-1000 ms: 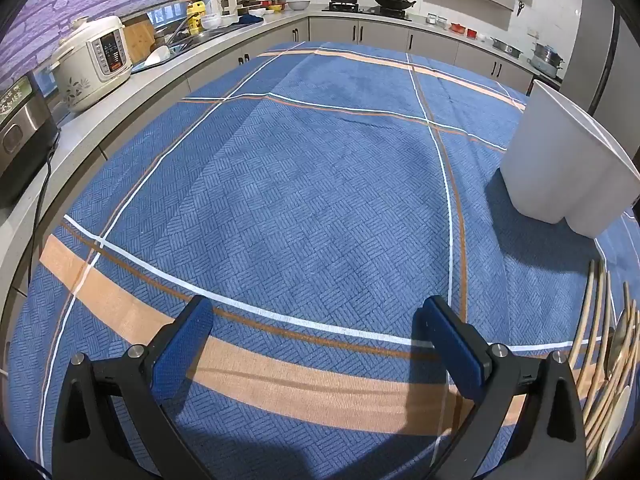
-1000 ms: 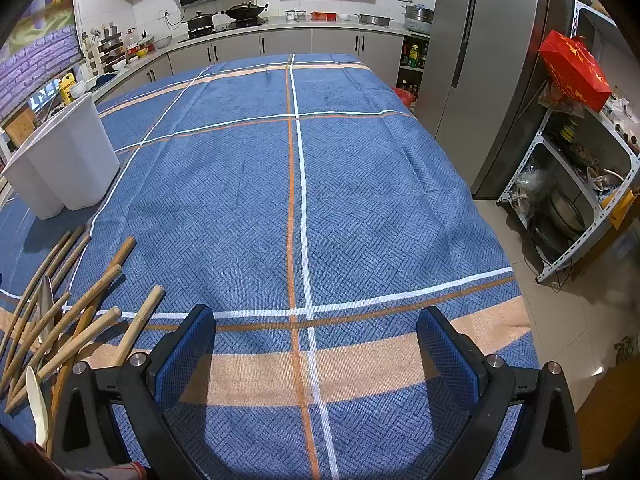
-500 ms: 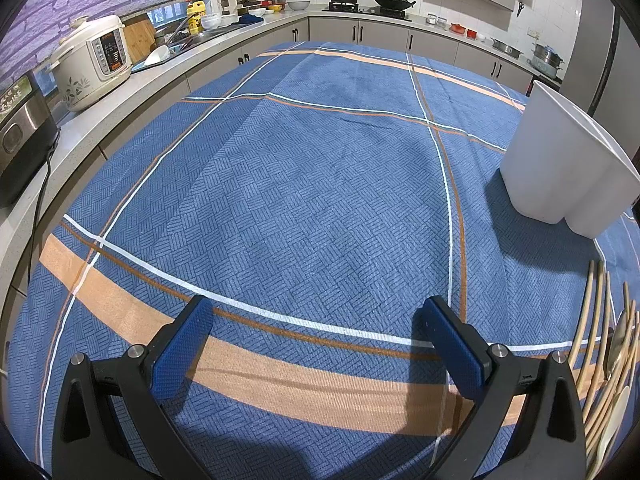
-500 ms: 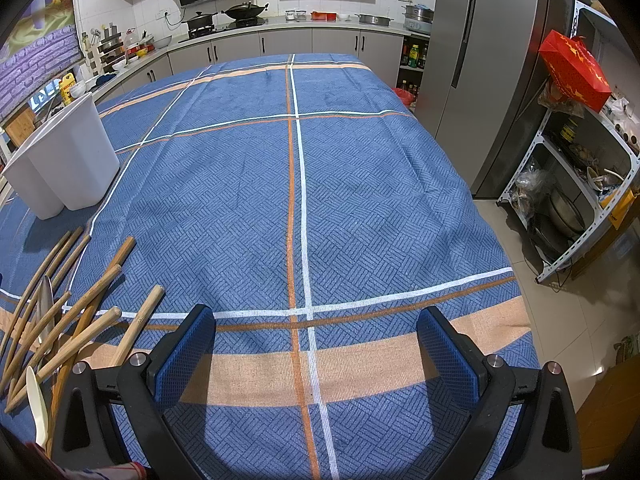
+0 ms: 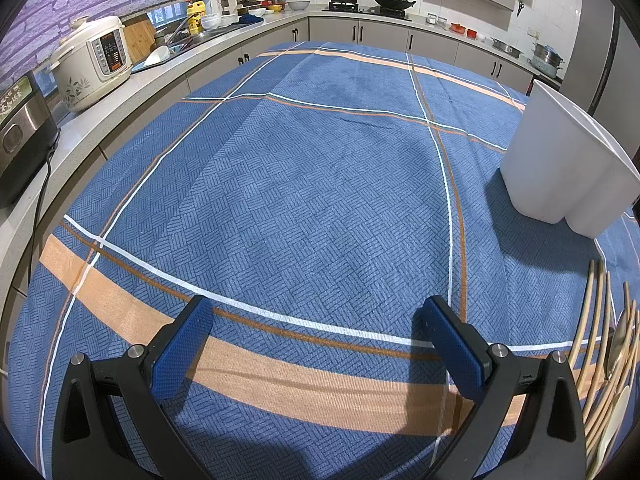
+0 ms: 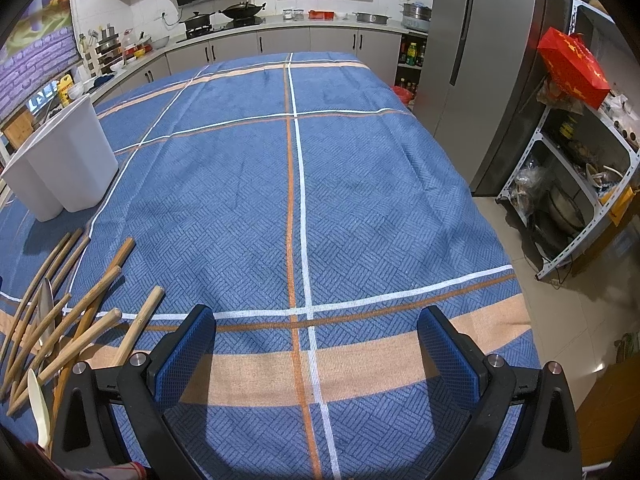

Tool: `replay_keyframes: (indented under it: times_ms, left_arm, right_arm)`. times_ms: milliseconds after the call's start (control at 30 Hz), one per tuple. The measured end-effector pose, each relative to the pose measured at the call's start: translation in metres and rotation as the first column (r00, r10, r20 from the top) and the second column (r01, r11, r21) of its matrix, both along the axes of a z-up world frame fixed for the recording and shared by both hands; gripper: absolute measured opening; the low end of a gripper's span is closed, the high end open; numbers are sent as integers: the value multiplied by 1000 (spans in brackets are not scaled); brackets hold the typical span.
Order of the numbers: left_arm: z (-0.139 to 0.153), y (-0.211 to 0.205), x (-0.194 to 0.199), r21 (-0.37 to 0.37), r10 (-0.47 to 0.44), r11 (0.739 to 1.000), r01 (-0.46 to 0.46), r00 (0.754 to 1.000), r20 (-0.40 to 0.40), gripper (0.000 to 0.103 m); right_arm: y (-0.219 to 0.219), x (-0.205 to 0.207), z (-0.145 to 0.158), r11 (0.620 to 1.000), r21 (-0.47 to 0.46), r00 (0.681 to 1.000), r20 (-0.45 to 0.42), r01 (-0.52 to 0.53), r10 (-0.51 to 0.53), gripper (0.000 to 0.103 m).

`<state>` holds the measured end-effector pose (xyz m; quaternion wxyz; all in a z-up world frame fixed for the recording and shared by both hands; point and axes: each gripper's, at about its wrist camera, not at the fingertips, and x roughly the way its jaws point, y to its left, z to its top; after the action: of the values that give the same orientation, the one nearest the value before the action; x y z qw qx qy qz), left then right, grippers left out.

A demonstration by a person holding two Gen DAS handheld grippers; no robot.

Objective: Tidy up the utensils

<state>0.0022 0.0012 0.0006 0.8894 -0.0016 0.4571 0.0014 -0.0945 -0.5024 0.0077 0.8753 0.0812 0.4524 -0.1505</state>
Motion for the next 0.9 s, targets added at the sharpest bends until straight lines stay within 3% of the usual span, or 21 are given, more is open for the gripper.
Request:
replay_keyframes:
  times_ms: [900]
  left_arm:
    - [0,0,0,0,0,1000,0,1000,0,103]
  right_arm:
    - [6,-8,0,1000,-6,1000,5,18,-18,103]
